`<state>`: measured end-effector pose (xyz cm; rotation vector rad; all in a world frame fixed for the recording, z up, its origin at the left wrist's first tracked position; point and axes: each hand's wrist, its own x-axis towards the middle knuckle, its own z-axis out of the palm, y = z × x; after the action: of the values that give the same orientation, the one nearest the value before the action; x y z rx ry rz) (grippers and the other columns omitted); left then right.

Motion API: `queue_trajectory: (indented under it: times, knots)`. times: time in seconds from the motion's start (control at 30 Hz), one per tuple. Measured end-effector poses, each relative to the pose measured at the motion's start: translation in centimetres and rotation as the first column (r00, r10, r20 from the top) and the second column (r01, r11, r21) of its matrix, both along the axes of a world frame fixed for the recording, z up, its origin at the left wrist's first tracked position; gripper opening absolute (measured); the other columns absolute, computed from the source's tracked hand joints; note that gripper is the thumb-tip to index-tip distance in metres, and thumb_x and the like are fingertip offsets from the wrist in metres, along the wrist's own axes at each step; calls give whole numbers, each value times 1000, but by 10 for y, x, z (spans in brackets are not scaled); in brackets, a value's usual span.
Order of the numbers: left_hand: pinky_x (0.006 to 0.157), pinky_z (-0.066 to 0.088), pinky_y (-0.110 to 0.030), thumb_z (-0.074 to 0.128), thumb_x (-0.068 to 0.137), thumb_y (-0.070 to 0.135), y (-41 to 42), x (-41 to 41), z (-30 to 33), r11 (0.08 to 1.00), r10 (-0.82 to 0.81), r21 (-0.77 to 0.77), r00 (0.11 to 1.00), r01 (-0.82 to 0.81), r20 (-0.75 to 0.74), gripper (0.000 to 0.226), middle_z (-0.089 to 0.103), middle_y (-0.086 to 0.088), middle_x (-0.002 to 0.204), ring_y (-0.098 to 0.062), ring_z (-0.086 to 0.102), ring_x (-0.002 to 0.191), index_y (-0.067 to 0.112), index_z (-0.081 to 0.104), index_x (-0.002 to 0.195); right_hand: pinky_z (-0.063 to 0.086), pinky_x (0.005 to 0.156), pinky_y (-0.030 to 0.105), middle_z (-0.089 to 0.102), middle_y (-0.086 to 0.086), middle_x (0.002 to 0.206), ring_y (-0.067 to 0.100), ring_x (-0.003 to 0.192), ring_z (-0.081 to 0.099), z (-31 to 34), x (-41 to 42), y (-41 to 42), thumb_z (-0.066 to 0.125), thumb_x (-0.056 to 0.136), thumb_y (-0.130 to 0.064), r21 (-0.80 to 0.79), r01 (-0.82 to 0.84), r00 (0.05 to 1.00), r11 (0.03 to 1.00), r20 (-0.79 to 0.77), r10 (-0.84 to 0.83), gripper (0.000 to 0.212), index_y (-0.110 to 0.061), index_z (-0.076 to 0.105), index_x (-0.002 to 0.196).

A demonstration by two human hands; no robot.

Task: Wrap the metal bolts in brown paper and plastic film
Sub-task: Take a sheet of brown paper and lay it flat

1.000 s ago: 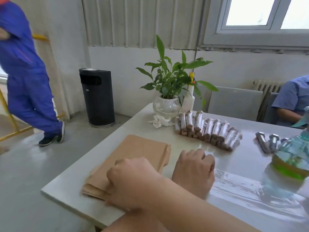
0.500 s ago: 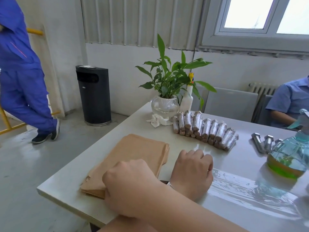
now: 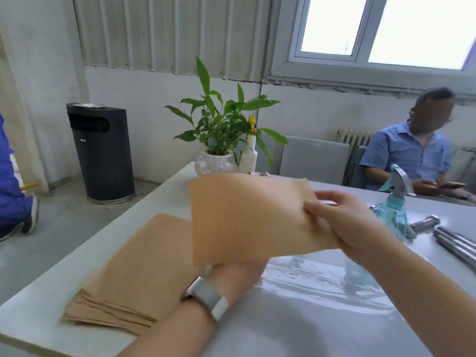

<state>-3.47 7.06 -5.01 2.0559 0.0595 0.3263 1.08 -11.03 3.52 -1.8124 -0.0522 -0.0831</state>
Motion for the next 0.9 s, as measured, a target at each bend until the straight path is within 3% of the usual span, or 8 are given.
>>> queue_trajectory:
  times: [0.1,0.2,0.3,0.4,0.6,0.73,0.83,0.9]
  knots:
    - [59,53,-20,54,96,1,12,5,-3,984,37,-177,999,-35,8,36,66,-20,107,-29,65,80,-5,49,131,55,68,39,66,11,99,28,85,66,-35,-5,-61,73,87,-11,-112,161,985,981,-44,-167,37,-18,59,121]
    - [38,34,-24,40,104,16,2,20,0,939,-82,-336,997,81,12,24,64,-9,64,-18,57,42,5,59,113,53,53,32,65,7,87,23,71,64,-61,-20,-96,70,88,-13,-274,232,971,933,9,-238,43,-29,51,124]
    - [34,28,-18,42,102,36,-1,29,-2,926,-139,-357,990,125,-13,21,67,-7,60,-20,54,37,22,57,108,53,47,31,66,11,78,21,61,62,-73,-26,-109,63,91,-12,-448,209,976,869,44,-212,44,-36,47,125]
    - [40,41,-20,66,88,40,1,26,-13,971,-213,-114,976,208,-34,23,73,-3,73,-17,57,43,37,55,109,41,41,14,65,5,75,10,63,59,-80,-27,-114,60,92,-16,-523,193,981,830,85,-175,44,-35,47,129]
    - [71,51,-36,71,82,29,0,28,-23,960,-171,223,985,170,-15,20,68,13,74,-9,60,68,42,61,94,37,56,12,56,-12,72,-2,68,52,-83,-29,-116,60,94,-27,-714,145,989,685,124,-80,42,-31,46,134]
    - [62,42,-23,70,80,34,0,25,-20,910,-154,393,988,132,26,15,62,18,74,-1,54,70,41,60,89,34,70,26,54,-5,110,17,104,57,-76,-34,-111,54,95,-39,-875,148,989,460,134,-62,49,-29,32,138]
    - [69,41,-20,72,81,31,-2,23,-16,865,-192,489,974,111,118,16,54,12,73,-3,51,76,41,60,87,37,65,30,37,-5,107,20,104,60,-65,-44,-106,52,92,-54,-966,153,988,209,145,-54,55,-34,24,134]
    - [78,40,-19,73,82,30,-4,20,-14,848,-267,505,953,163,140,18,56,17,83,0,51,86,42,63,91,38,62,30,41,-7,108,20,99,62,-53,-43,-114,53,90,-56,-950,253,968,182,249,-44,49,-38,29,129]
